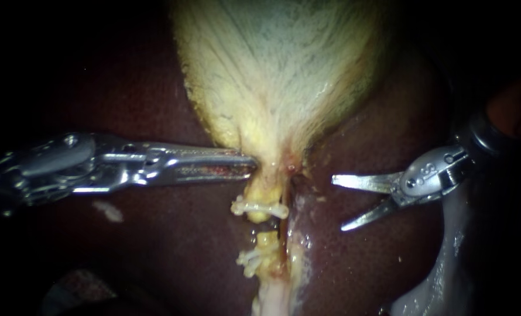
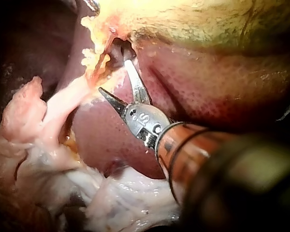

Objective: Go back from the cut left tube

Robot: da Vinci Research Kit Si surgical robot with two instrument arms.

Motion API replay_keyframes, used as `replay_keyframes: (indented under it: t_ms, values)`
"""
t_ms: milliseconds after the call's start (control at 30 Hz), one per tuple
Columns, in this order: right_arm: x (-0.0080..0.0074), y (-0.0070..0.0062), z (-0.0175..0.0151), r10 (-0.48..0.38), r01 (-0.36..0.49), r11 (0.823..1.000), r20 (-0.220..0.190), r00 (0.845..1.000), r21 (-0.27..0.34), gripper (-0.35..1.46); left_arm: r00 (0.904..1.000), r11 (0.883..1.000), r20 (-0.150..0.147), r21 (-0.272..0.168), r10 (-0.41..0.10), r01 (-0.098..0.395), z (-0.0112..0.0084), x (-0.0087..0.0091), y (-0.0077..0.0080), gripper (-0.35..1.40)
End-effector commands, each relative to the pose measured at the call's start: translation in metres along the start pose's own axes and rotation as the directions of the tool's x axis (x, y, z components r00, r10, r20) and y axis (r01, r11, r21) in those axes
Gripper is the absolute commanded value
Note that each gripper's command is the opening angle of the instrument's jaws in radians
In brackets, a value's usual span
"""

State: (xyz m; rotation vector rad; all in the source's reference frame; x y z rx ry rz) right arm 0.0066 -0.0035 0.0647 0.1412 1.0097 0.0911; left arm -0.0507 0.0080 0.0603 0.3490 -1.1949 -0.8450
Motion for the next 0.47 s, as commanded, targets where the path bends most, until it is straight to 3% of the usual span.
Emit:
replay_keyframes:
  t_ms: [33, 467]
  values:
    - [0.0000, 0.0000, 0.0000, 0.002, -0.002, 1.000, 0.000, 1.000, 0.001, 1.43, 1.0000, 1.000, 0.000, 0.000, -0.002, 0.002, 0.0000, 0.0000, 0.0000, -0.35]
    - [-0.0001, 0.0001, 0.0000, 0.002, -0.002, 1.000, -0.002, 1.000, 0.003, 1.43, 1.0000, 1.000, 0.000, 0.000, -0.002, 0.002, 0.0000, 0.0000, -0.0001, -0.35]
